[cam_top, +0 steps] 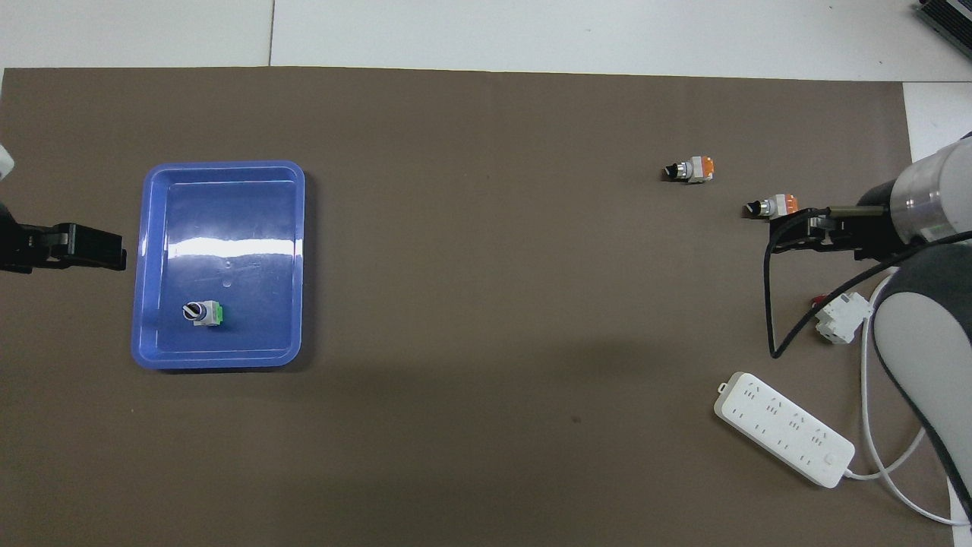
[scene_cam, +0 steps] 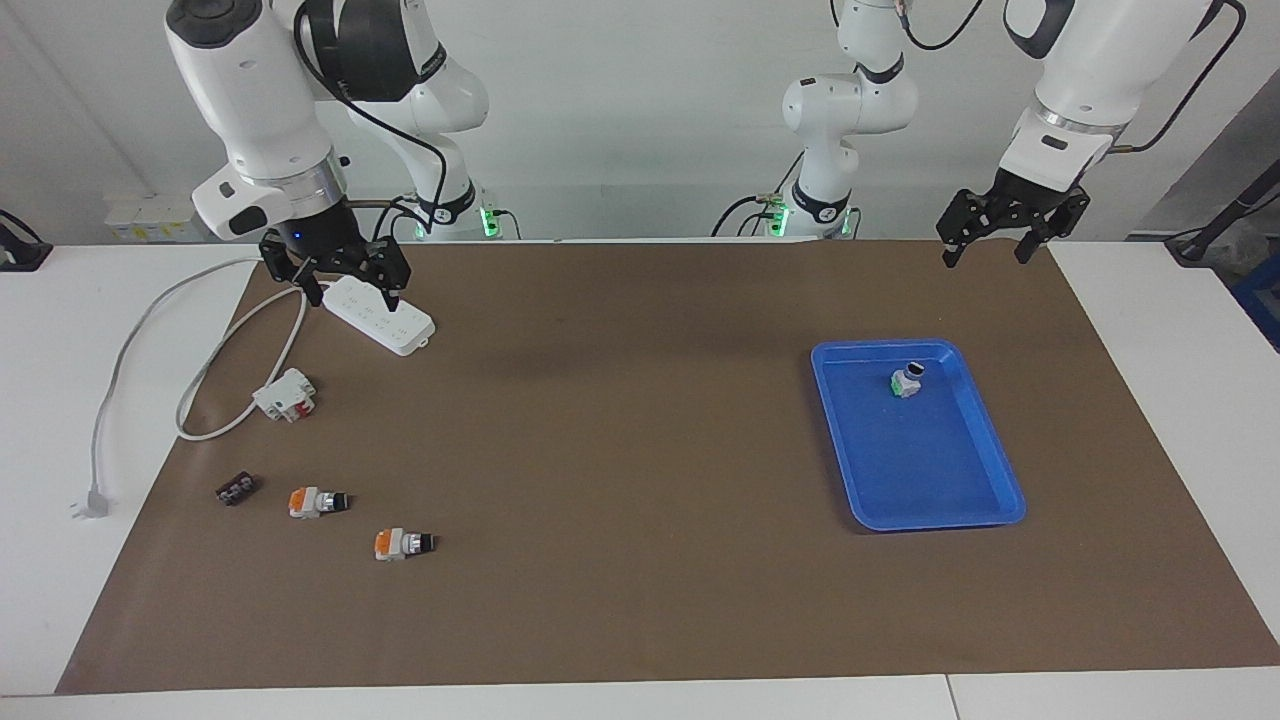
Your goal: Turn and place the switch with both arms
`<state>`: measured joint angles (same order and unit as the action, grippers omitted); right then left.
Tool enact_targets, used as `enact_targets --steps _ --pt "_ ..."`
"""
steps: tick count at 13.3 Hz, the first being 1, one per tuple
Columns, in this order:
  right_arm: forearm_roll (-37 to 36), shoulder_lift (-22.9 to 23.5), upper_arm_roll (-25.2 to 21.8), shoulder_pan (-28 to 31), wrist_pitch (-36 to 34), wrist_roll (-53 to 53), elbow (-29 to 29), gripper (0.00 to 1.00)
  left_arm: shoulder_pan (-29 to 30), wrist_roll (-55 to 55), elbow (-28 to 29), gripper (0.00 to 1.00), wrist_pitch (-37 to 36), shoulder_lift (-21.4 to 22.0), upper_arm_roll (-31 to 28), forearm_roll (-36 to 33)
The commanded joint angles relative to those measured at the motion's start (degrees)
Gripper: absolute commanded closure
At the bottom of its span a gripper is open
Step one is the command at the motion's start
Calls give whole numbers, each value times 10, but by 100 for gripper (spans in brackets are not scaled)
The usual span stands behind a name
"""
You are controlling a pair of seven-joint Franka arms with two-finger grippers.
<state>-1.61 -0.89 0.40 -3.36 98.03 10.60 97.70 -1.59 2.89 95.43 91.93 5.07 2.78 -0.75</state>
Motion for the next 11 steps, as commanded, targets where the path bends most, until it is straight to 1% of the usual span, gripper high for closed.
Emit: enact_targets --steps 1,11 --pt "6 9 -12 -9 5 -13 -4 0 -4 0 -8 0 2 -1 -1 -12" --pt "6 1 -10 -9 4 -12 -2 0 -4 -3 -6 0 1 -1 -1 -12"
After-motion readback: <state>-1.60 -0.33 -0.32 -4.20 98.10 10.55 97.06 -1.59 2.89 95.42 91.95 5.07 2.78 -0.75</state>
